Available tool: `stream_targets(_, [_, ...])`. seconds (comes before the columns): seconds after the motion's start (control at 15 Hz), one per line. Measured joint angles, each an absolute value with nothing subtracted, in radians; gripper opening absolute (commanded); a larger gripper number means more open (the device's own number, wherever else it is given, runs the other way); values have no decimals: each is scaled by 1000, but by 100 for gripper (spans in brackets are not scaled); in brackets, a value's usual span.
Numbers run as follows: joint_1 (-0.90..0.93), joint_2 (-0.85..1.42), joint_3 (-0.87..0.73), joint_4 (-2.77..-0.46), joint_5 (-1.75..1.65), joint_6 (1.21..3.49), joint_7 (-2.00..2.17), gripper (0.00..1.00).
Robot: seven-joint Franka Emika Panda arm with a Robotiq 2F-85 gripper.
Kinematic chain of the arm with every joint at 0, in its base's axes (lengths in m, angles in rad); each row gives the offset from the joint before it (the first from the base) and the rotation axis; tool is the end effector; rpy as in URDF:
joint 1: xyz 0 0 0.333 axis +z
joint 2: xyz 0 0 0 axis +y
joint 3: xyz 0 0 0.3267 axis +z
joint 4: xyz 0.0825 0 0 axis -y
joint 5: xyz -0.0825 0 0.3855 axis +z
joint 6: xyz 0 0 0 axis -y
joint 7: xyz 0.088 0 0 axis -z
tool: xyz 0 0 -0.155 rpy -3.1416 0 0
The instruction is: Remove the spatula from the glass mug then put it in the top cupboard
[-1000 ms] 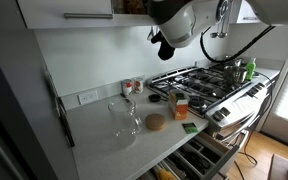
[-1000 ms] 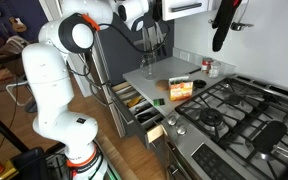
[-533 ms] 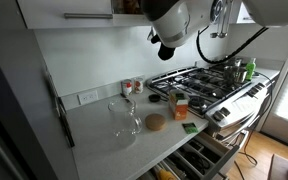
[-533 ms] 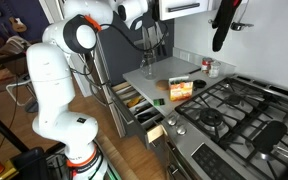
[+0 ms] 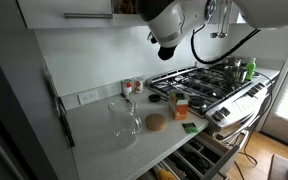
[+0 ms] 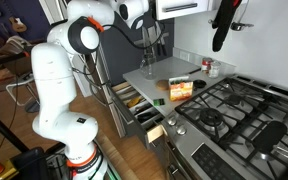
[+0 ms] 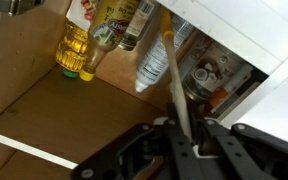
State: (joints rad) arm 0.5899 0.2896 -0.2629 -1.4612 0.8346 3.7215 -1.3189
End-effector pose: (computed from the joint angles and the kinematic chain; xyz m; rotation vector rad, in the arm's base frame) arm 0.6535 0.1365 0.7387 1.6300 0.3877 2.0608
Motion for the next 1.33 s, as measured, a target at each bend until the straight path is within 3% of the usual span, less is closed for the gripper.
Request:
stream_targets(0.4, [581, 320, -263, -1426, 835, 3721, -1315, 15])
stream_targets(0.47, [581, 321, -263, -1424, 835, 3719, -1315, 4])
stream_targets(1.33, [568, 431, -283, -1316, 891, 3837, -1309, 4])
